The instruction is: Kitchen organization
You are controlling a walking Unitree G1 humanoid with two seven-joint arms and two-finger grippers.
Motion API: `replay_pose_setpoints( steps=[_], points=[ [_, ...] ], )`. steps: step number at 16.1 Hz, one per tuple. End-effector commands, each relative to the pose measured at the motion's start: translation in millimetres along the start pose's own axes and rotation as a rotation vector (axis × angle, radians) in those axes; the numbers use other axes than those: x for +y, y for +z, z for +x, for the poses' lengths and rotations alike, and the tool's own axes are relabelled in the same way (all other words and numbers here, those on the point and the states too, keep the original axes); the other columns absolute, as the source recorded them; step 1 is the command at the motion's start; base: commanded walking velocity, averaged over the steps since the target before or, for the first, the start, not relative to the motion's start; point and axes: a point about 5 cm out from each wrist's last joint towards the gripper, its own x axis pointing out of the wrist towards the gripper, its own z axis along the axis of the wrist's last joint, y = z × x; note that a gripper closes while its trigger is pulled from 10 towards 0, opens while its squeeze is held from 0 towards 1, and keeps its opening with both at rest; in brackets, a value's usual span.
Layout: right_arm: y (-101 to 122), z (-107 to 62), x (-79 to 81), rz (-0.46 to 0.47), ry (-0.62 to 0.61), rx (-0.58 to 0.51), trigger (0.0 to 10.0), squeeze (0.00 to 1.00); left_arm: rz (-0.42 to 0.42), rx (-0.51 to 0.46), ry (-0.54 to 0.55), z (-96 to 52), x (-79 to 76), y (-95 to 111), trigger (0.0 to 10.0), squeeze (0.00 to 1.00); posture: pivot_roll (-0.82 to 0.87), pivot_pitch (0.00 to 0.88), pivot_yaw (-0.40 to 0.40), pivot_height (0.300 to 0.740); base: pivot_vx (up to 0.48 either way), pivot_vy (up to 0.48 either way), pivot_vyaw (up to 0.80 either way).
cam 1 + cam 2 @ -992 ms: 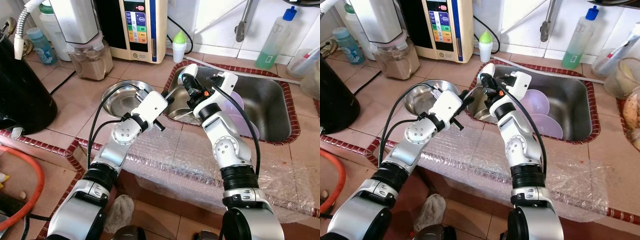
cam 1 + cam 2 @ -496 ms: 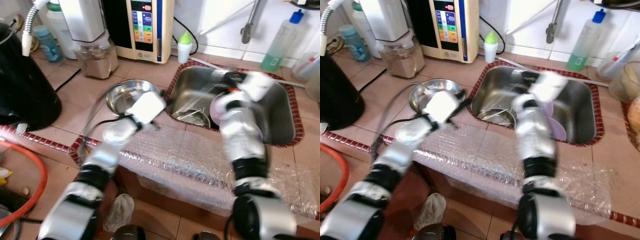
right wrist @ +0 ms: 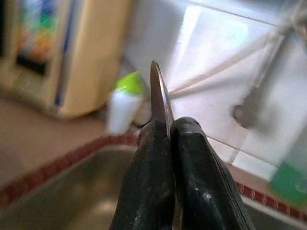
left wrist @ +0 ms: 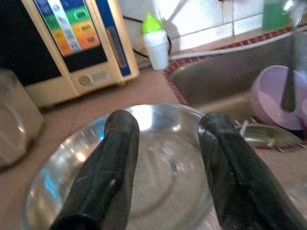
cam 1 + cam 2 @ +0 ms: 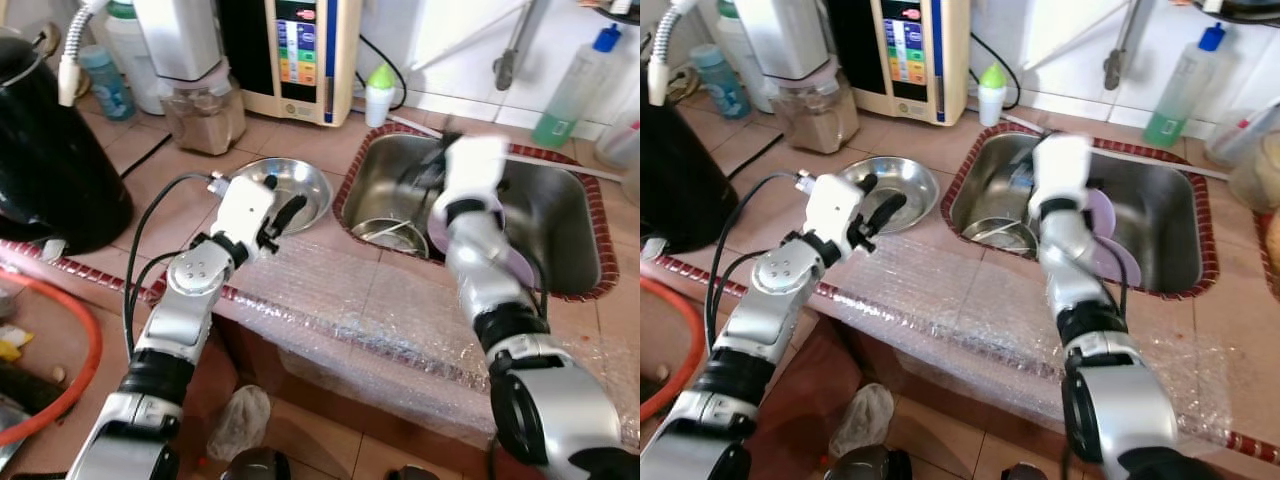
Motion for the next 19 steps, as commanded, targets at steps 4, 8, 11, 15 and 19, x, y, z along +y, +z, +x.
replay_pose_setpoints(
  steps=[4,8,11,15,19],
  points=[
    [-34.6,-19.2,7.0,-0.149,0.060,0.136,10.0,0.00,-0.035,0.051,0.021,-7.4,6.6,-2.4,10.0,1.00,0.15,0.000,0.004,0.740,0.000,0.000,0.00],
    [-56.3,-36.7,14.4,-0.120,0.100,0.237,10.0,1.00,-0.162,0.078,0.239,-8.7,44.6,2.2,10.0,1.00,0.13,0.000,0.002,0.740,0.000,0.000,0.00],
    [-64.2,-45.6,15.7,-0.110,0.096,0.262,10.0,1.00,-0.209,0.133,0.355,-11.2,67.3,-2.8,10.0,1.00,0.11,0.000,0.030,0.740,0.000,0.000,0.00],
    [-65.9,-50.5,15.8,-0.063,0.091,0.252,10.0,1.00,-0.250,0.266,0.373,-9.9,80.1,-16.7,10.0,1.00,0.08,0.000,0.060,0.740,0.000,0.000,0.00],
    [-58.3,-51.7,27.5,-0.003,0.137,0.194,10.0,1.00,-0.354,0.324,0.339,-1.8,79.5,-24.2,10.0,1.00,0.06,0.000,0.087,0.740,0.000,0.000,0.00]
  ],
)
